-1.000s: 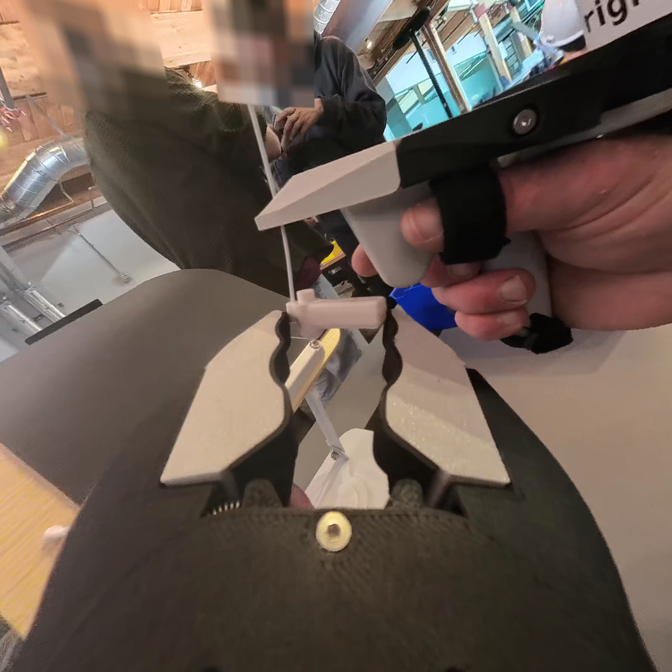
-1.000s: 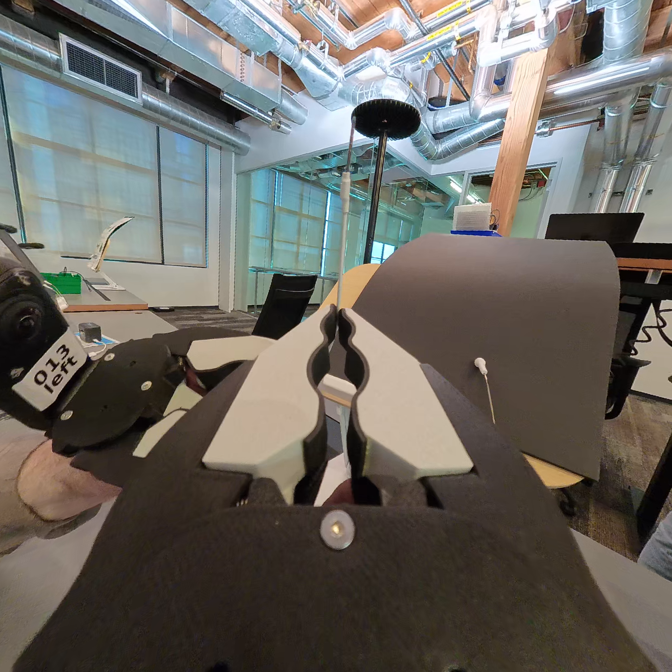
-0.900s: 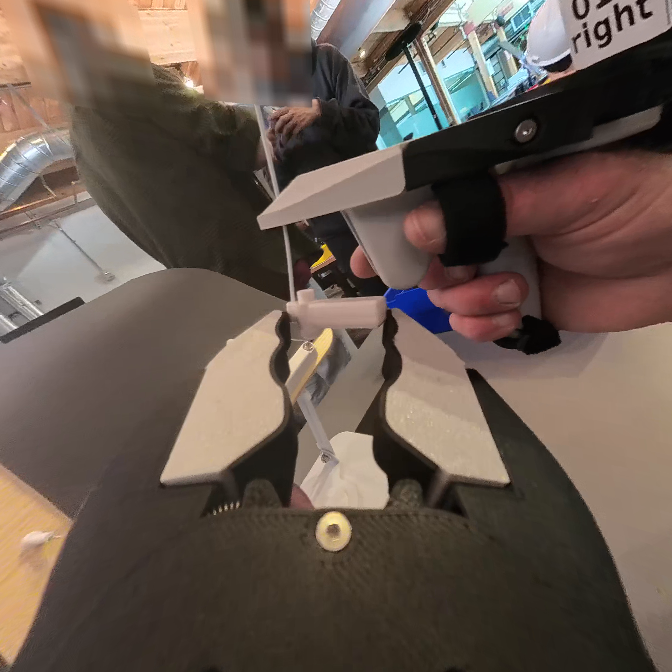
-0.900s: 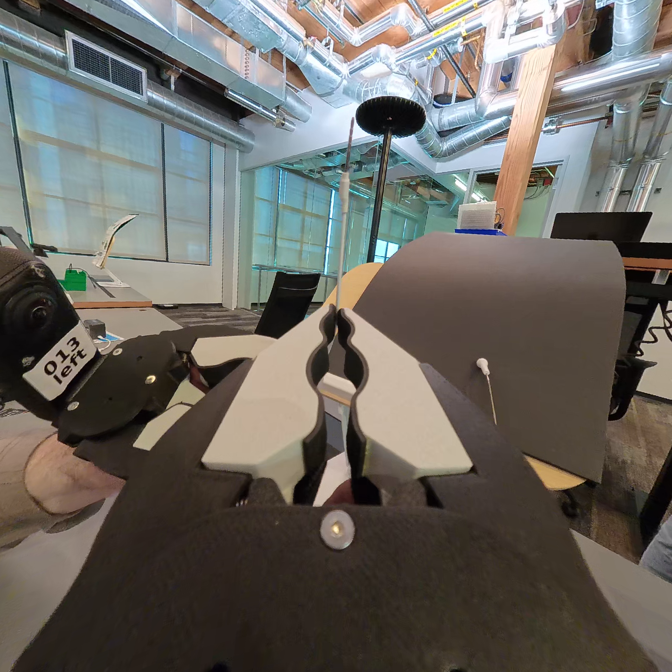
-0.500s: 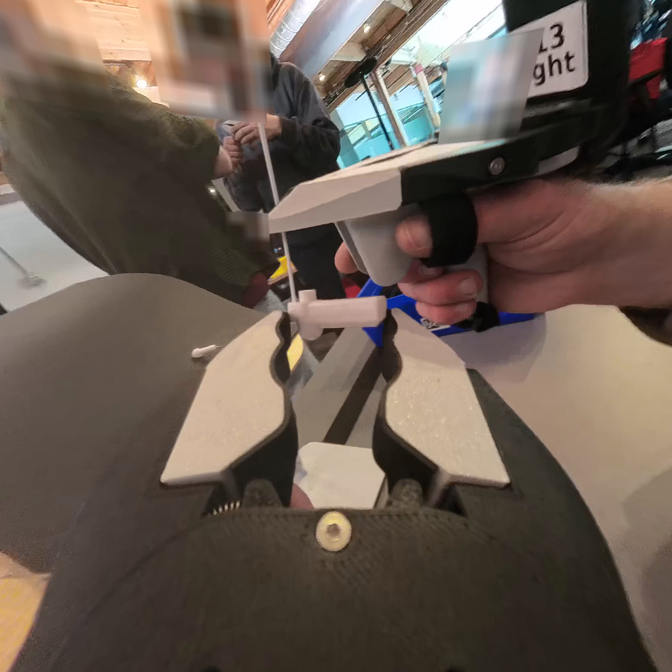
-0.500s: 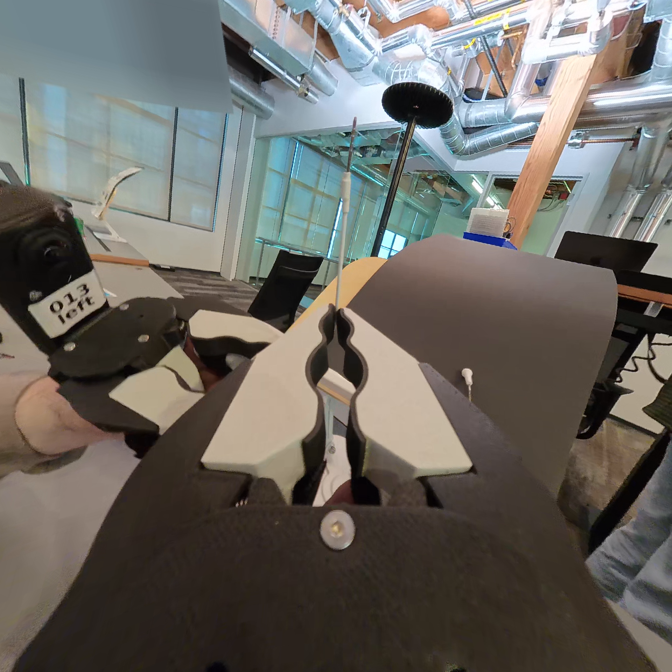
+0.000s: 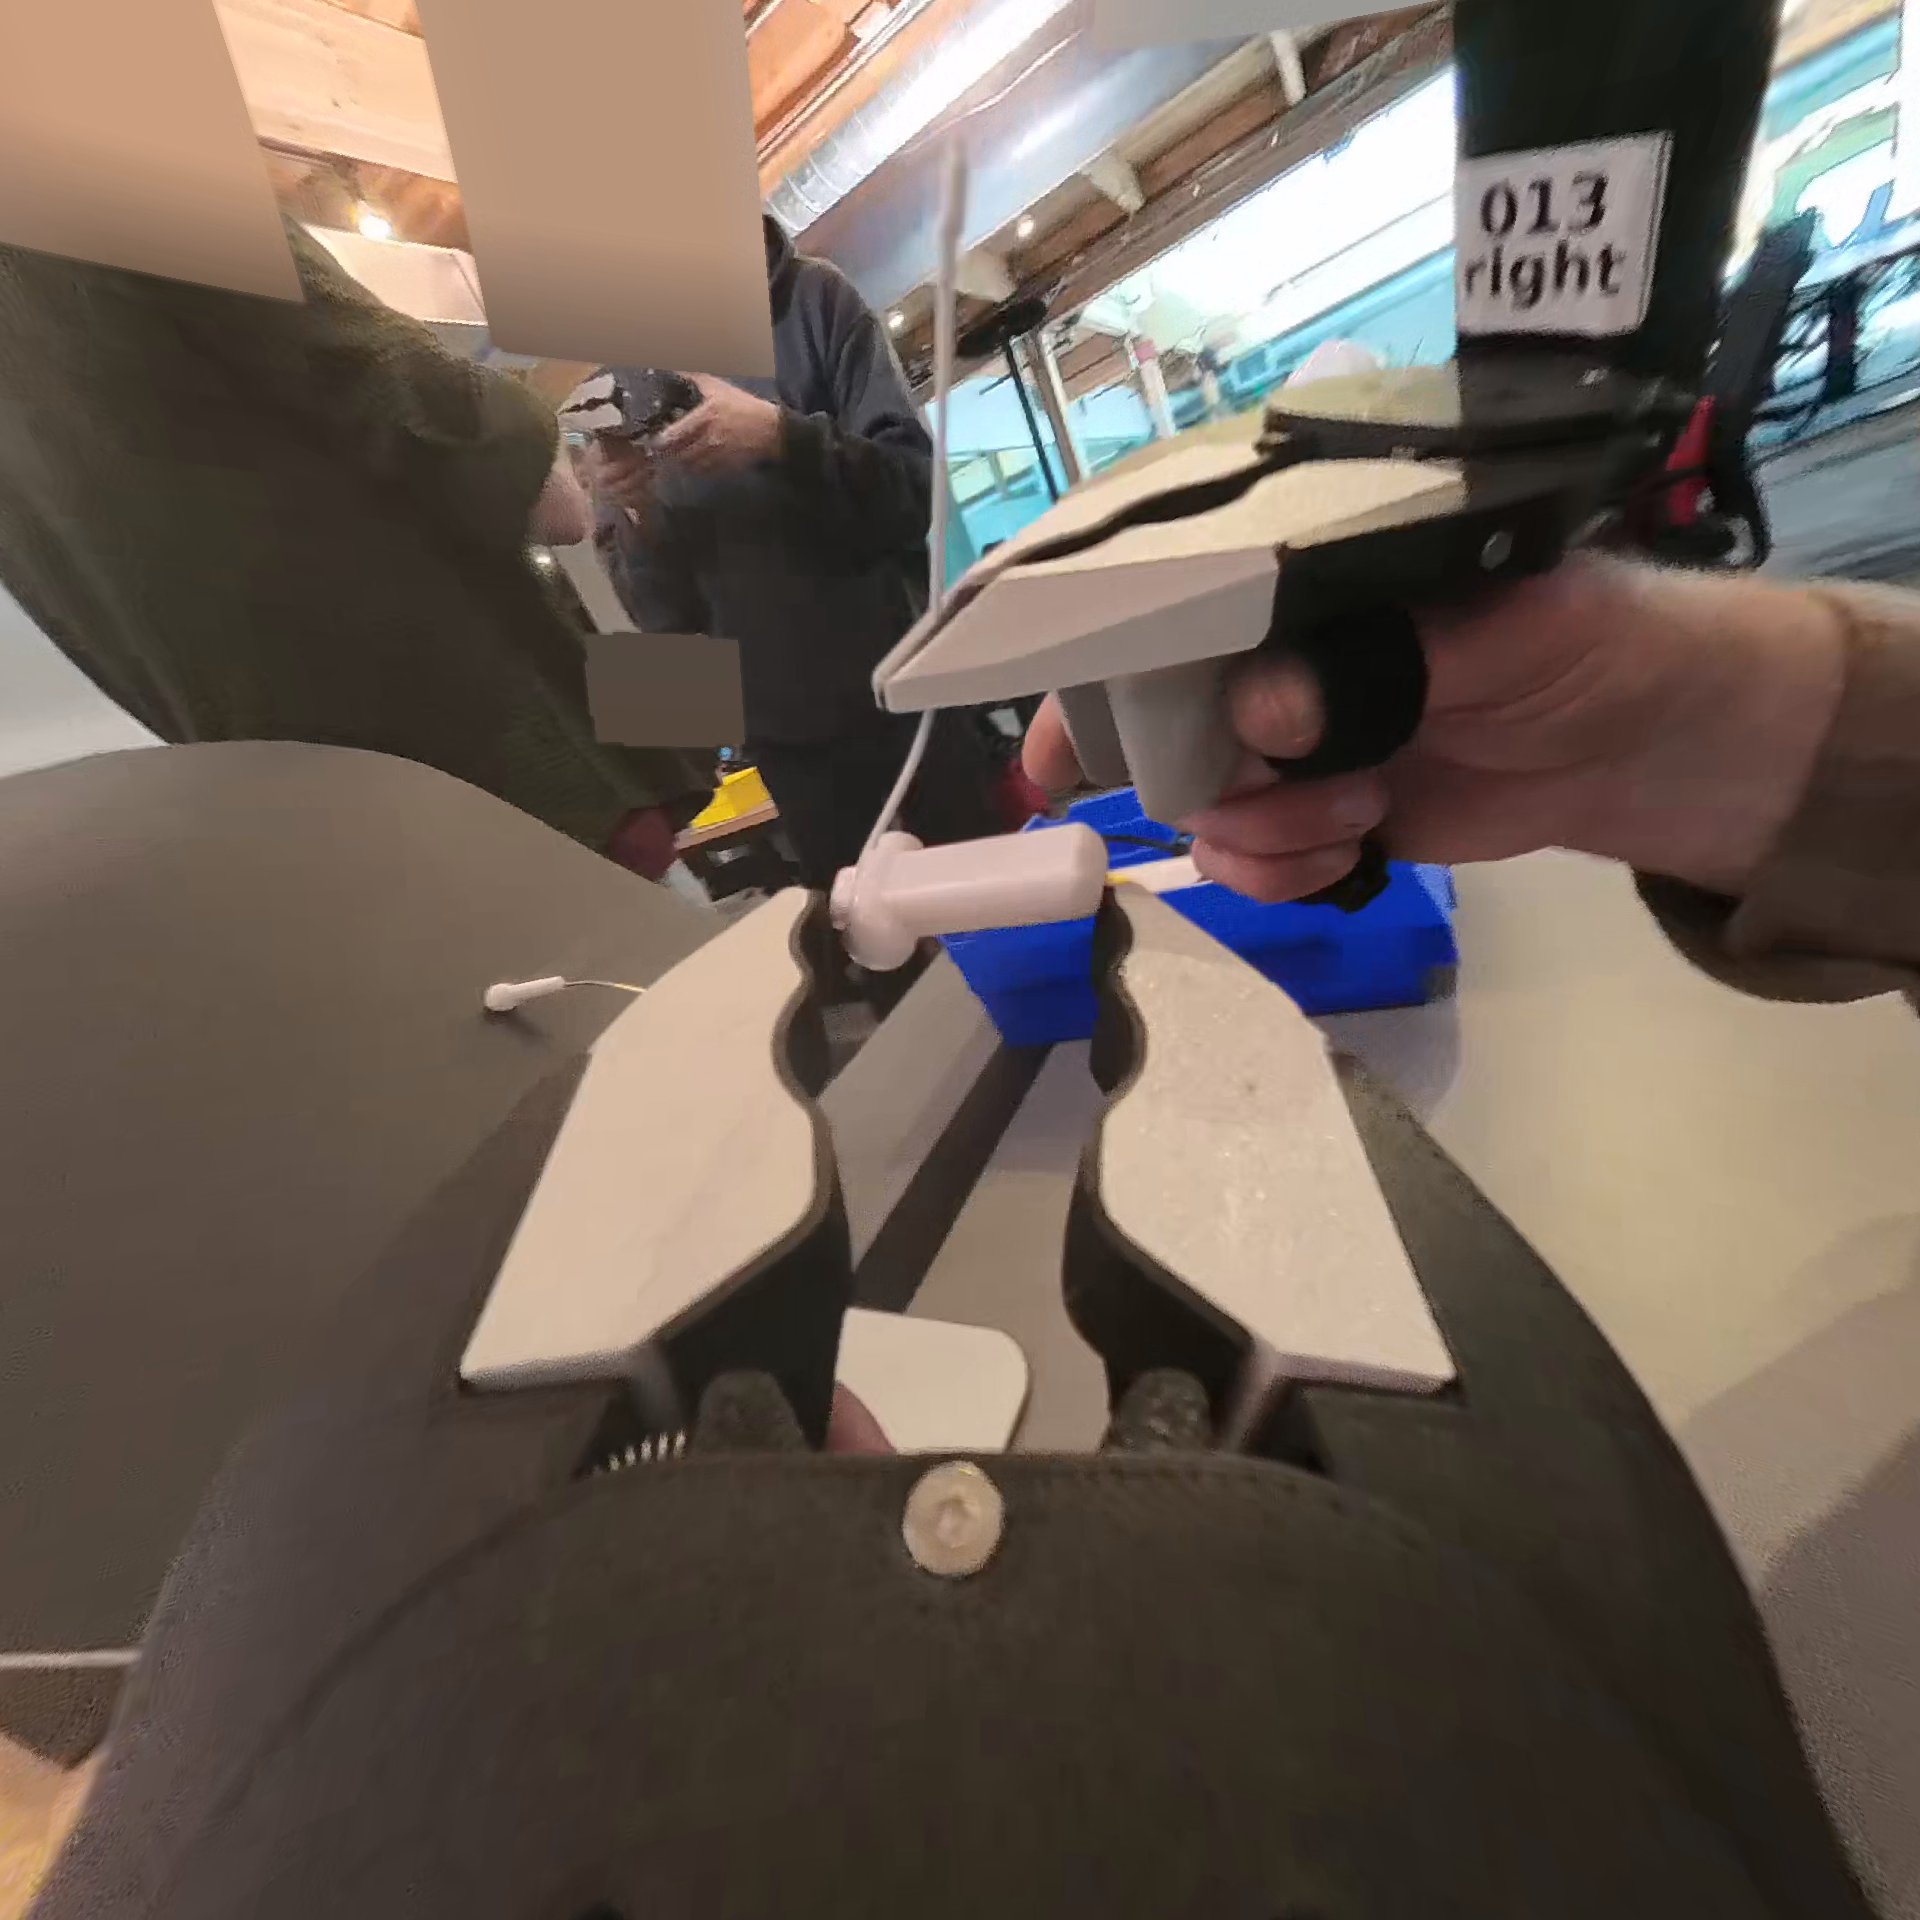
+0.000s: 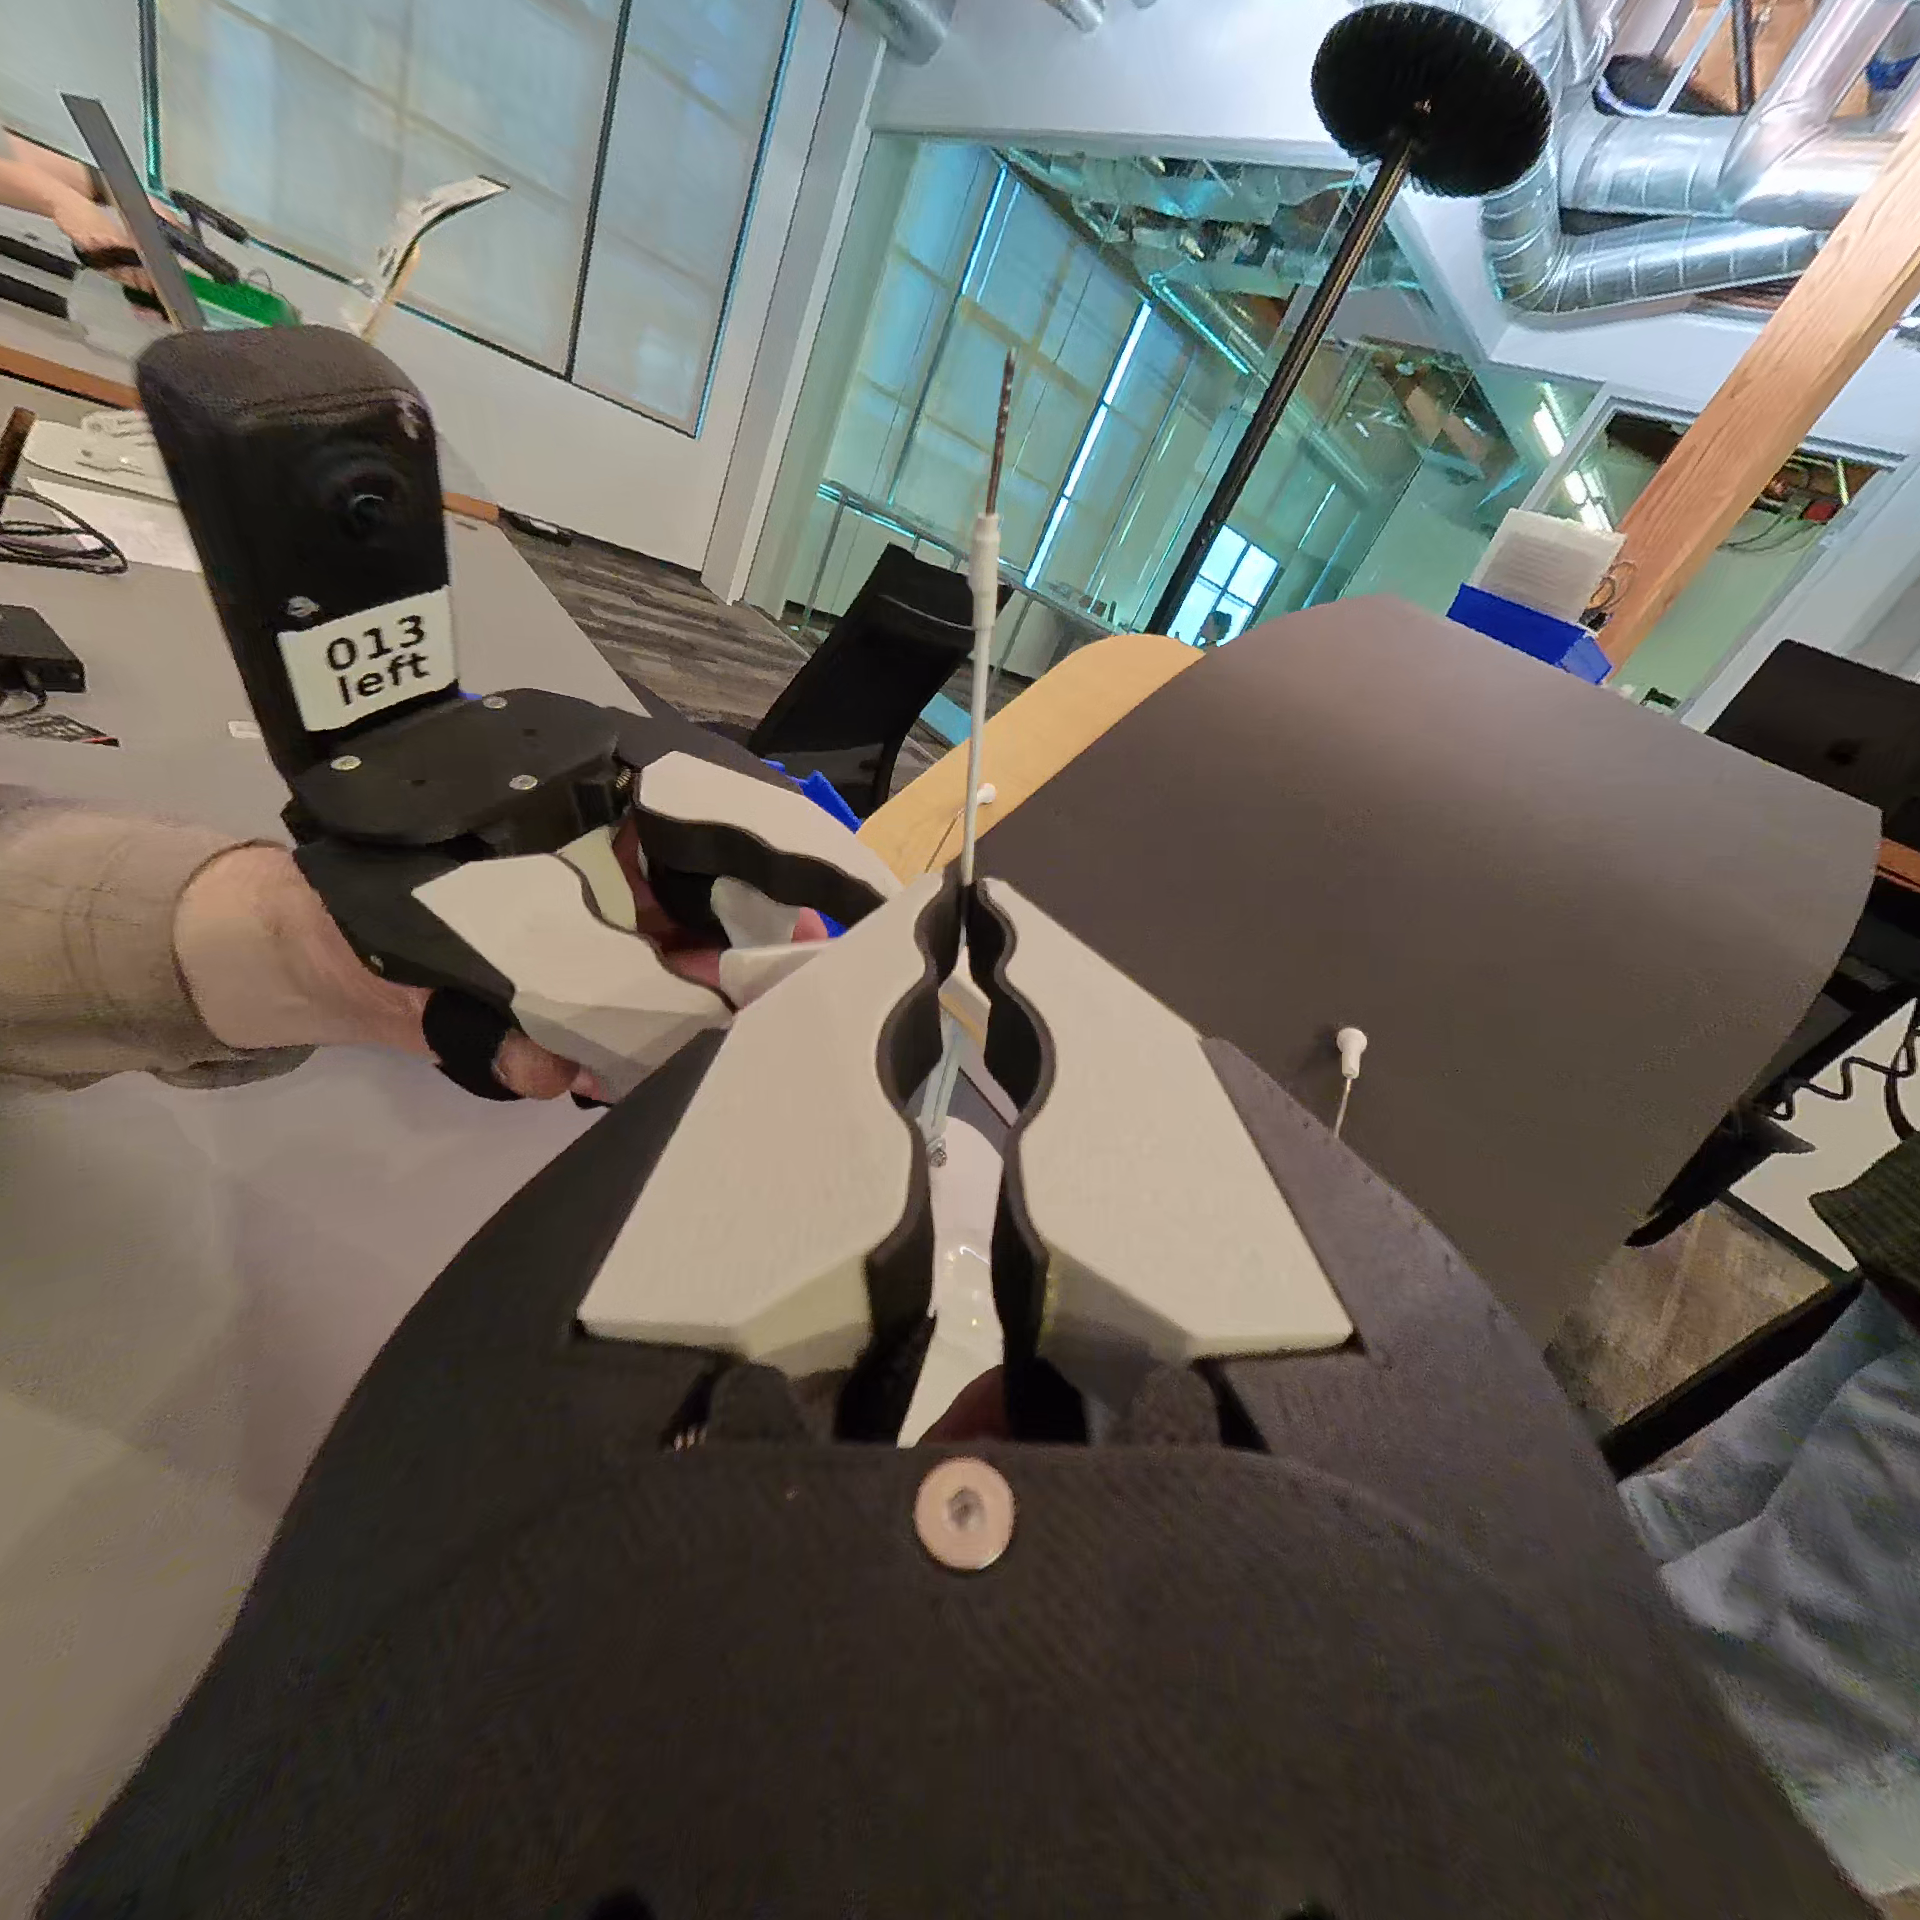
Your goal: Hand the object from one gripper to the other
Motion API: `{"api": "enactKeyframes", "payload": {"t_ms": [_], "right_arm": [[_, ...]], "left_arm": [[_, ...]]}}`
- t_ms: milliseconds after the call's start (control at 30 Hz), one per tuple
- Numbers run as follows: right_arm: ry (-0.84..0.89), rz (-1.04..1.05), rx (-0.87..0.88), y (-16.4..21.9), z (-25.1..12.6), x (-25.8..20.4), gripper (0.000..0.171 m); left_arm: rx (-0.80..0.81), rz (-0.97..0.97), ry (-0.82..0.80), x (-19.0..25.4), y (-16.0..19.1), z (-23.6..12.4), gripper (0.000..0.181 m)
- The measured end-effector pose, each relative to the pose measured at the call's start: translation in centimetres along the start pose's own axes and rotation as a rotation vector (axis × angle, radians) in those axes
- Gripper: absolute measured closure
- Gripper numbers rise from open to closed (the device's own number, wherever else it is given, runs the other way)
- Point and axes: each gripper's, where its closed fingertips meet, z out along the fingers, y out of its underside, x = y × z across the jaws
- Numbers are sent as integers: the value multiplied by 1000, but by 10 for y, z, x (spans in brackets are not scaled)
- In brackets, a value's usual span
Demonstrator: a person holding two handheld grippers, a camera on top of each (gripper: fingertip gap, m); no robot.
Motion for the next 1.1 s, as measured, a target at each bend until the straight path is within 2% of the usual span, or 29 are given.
{"api": "enactKeyframes", "payload": {"t_ms": [300,333,500,700,900,1100], "right_arm": [[36,28,-27,1,1,4,171],[42,32,-35,3,1,5,171],[41,57,-44,7,5,2,171],[26,61,-32,5,5,0,171],[24,89,1,2,-1,7,171],[72,83,-3,4,1,12,171]], "left_arm": [[-15,236,-163,-5,1,1,135],[-9,271,-187,-6,0,-1,149],[-27,381,-250,-8,-1,-1,158],[-59,389,-214,-5,5,1,137],[-104,192,-89,1,13,5,131],[-113,189,-94,11,15,11,121]]}}
